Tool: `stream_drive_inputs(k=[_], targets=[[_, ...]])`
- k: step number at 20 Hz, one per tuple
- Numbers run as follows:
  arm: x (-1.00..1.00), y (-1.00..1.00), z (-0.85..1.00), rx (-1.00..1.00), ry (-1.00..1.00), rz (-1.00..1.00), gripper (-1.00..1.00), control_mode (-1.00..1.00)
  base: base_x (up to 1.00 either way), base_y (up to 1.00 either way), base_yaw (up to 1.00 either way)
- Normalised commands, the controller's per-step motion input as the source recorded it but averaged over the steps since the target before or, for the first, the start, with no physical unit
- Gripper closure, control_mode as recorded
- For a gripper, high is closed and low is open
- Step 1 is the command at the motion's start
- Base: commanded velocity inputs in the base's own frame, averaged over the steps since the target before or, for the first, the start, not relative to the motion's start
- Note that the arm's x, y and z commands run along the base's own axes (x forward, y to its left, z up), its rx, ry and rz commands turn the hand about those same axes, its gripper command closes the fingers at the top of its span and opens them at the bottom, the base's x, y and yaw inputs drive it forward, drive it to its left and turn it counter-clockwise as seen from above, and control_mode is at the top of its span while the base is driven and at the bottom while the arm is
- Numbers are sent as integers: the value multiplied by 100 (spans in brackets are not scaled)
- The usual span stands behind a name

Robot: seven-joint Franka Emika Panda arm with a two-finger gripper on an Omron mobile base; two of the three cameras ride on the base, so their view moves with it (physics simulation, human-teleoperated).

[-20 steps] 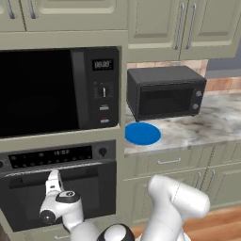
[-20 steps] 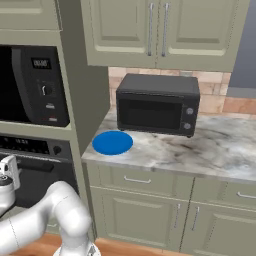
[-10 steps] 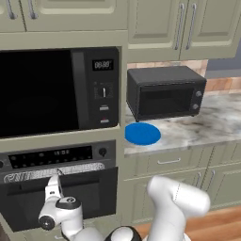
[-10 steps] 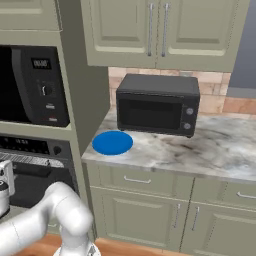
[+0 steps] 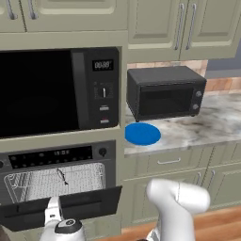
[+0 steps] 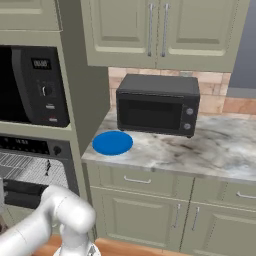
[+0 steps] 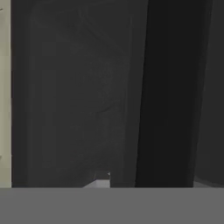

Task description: Take the fish from the oven and place it on the plate on the counter.

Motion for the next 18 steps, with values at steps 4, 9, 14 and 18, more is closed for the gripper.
stream_drive_inputs(k=[4, 9, 14, 18], targets=[[-100, 2, -100, 0, 5, 1, 100, -100, 0, 0, 0], [-100, 1, -100, 0, 9, 1, 100, -100, 0, 0, 0], [-96, 1, -100, 0, 14, 1, 100, -100, 0, 0, 0], [-89, 0, -100, 0, 15, 2, 100, -100, 0, 0, 0]])
